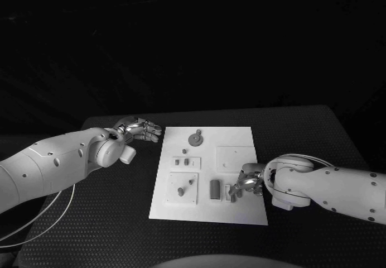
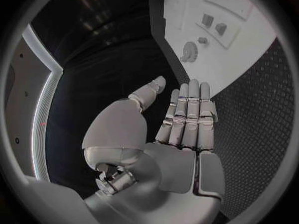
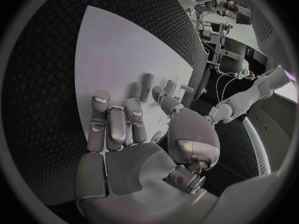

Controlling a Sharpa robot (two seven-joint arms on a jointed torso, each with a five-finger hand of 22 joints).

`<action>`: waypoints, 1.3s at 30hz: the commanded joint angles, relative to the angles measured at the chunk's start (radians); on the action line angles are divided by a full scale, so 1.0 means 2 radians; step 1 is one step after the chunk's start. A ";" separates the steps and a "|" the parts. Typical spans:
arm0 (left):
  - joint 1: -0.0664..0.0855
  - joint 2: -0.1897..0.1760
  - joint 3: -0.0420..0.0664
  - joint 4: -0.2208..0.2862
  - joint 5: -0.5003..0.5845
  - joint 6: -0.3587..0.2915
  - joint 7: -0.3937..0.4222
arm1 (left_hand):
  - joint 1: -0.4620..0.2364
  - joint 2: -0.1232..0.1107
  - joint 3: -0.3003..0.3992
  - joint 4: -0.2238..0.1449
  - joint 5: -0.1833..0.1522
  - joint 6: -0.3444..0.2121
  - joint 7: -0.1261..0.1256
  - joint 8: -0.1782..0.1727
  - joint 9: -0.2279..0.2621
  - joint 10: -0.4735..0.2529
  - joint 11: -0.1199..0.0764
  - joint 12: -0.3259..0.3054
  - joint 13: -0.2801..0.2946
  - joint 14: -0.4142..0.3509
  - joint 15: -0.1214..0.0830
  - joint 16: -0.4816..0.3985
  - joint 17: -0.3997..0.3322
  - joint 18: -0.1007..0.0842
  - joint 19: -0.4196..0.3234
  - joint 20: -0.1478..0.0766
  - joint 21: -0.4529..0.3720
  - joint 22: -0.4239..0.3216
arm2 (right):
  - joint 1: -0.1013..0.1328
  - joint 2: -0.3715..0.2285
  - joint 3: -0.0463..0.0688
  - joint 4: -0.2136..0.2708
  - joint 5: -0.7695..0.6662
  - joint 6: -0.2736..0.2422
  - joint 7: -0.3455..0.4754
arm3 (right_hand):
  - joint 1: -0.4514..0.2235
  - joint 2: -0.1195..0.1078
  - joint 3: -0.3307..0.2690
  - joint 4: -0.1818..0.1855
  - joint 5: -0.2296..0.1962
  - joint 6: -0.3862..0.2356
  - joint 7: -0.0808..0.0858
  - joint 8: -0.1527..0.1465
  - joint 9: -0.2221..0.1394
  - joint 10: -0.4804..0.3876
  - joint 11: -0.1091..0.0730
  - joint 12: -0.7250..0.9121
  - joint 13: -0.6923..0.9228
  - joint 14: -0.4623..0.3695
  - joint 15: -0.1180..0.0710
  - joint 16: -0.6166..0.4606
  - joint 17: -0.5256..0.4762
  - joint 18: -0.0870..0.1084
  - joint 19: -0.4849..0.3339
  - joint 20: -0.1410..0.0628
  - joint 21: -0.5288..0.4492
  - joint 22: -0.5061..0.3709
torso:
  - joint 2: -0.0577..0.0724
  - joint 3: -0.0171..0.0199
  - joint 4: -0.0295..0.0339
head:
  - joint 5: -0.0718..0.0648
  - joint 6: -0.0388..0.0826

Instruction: Assemble the parts on the task board

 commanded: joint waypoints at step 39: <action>0.000 0.000 0.000 0.000 0.003 0.009 0.002 | -0.004 0.000 0.001 0.004 0.002 -0.003 -0.002 0.002 0.000 -0.002 0.001 0.001 -0.001 0.000 0.003 -0.003 0.003 -0.001 -0.004 0.000 0.002 0.000 | -0.009 0.001 -0.002 -0.016 -0.041 0.024 -0.002 | 0.045 0.043 -0.007 -0.041 0.000 0.008 0.000 -0.012 0.008 0.009 0.000 -0.006 0.006 0.001 0.000 -0.005 0.000 0.008 -0.004 0.001 0.005 0.008 | 0.000 0.0002 -0.0001 | -0.002 -0.001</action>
